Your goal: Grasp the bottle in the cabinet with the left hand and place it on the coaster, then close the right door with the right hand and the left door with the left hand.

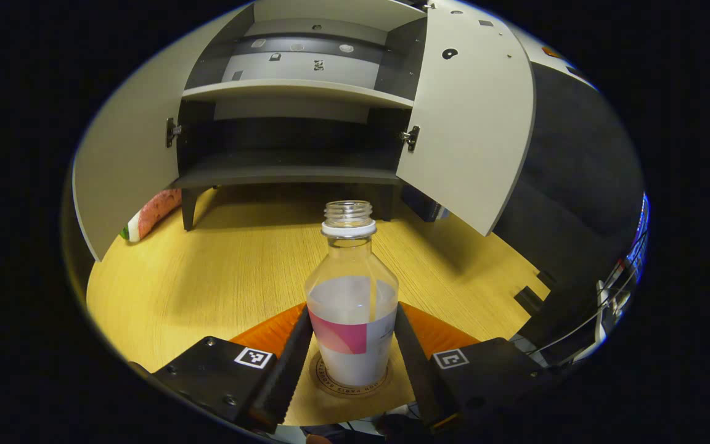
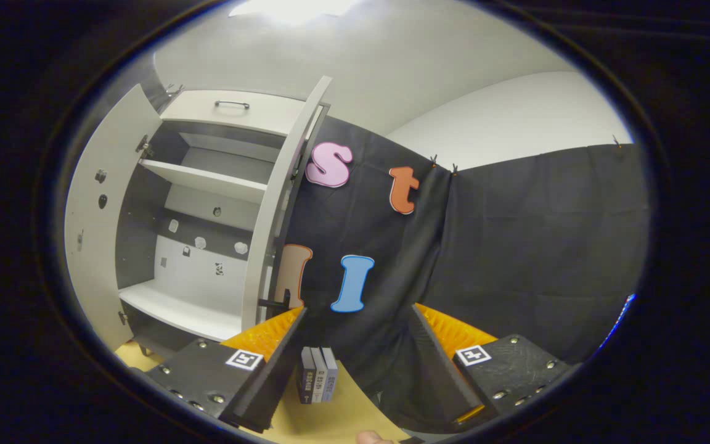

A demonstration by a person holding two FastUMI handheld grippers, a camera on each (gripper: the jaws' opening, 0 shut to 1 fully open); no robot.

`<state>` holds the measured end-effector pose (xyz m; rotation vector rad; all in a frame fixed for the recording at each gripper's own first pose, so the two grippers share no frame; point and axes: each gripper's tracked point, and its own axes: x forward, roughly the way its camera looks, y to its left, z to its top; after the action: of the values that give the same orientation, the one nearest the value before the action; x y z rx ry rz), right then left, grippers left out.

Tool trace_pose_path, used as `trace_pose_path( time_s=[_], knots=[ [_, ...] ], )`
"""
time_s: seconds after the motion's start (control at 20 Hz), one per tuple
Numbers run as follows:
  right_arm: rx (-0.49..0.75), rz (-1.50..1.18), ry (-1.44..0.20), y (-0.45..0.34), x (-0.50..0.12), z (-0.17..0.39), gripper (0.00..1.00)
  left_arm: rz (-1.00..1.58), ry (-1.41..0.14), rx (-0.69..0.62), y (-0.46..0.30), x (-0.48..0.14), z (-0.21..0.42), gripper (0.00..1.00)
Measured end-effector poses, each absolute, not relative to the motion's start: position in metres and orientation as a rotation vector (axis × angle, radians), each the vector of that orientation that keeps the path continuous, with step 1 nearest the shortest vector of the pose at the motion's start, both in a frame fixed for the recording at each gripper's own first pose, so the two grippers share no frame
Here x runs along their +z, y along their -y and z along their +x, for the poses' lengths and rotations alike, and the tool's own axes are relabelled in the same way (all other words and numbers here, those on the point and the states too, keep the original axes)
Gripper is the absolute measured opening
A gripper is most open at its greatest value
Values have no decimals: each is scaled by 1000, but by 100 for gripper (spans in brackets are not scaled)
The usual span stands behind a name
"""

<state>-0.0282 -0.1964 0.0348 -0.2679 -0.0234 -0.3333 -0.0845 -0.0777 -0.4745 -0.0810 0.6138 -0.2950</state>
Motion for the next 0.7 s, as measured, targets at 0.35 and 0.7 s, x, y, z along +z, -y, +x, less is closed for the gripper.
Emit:
trace_pose_path(
  time_s=[0.35, 0.7],
  knots=[
    [-329, -244, 5, 199, 23, -24, 98, -48, -559, -331, 88, -437, -90, 79],
    [-304, -227, -1, 193, 15, -17, 98, -15, -485, -336, 89, -390, -83, 79]
  ],
)
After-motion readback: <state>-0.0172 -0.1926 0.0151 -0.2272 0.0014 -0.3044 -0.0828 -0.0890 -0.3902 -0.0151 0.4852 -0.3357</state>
